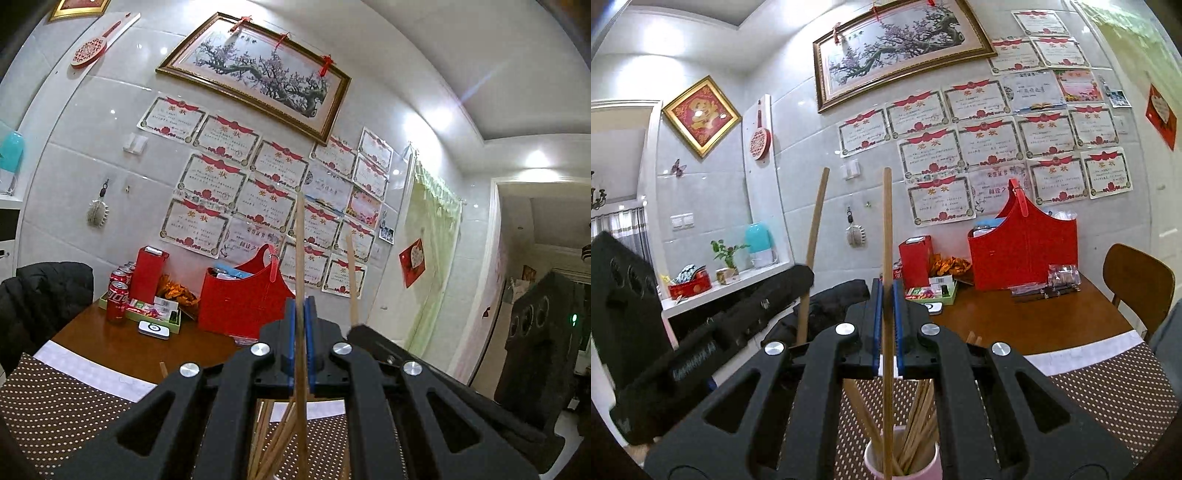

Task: Organize utensils
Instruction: 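Raise the right tool's chopstick over the pink cup while the left tool carries its chopstick there, then drop both chopsticks into the pink cup and open both tools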

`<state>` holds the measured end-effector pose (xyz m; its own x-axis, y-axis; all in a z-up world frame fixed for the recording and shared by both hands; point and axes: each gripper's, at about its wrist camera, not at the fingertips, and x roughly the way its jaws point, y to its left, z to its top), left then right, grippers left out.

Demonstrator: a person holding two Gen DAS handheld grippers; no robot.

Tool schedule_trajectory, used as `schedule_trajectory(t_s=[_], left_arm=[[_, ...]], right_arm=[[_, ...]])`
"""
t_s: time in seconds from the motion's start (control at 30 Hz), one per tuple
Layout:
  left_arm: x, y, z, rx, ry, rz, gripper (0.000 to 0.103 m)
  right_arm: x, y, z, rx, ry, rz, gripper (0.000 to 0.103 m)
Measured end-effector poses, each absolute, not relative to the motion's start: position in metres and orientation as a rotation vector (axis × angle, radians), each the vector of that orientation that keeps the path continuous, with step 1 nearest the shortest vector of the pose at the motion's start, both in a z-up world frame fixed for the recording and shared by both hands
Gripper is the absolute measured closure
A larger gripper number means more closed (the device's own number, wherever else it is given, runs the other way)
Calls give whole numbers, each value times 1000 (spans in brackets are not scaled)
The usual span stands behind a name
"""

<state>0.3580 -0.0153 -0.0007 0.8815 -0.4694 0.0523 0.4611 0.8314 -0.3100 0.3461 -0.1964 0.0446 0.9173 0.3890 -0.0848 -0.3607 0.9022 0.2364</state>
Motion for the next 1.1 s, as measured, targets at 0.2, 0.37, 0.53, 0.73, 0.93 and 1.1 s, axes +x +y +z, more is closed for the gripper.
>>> schedule_trajectory(t_s=[0.2, 0.37, 0.53, 0.73, 0.93, 1.1], left_arm=[[382, -22, -27, -306, 38, -470, 98], [398, -20, -49, -312, 56, -450, 98], [407, -22, -67, -307, 74, -443, 98], [407, -27, -82, -291, 88, -441, 98], [407, -27, -91, -271, 101, -432, 98], [402, -27, -97, -248, 118, -416, 63]], right_arm=[[374, -193, 24, 240, 128, 381, 97], [391, -193, 2, 251, 152, 378, 97], [397, -190, -14, 244, 173, 380, 97], [396, -187, -22, 230, 188, 387, 97], [394, -186, -25, 224, 211, 388, 96], [389, -190, -26, 221, 250, 375, 56]])
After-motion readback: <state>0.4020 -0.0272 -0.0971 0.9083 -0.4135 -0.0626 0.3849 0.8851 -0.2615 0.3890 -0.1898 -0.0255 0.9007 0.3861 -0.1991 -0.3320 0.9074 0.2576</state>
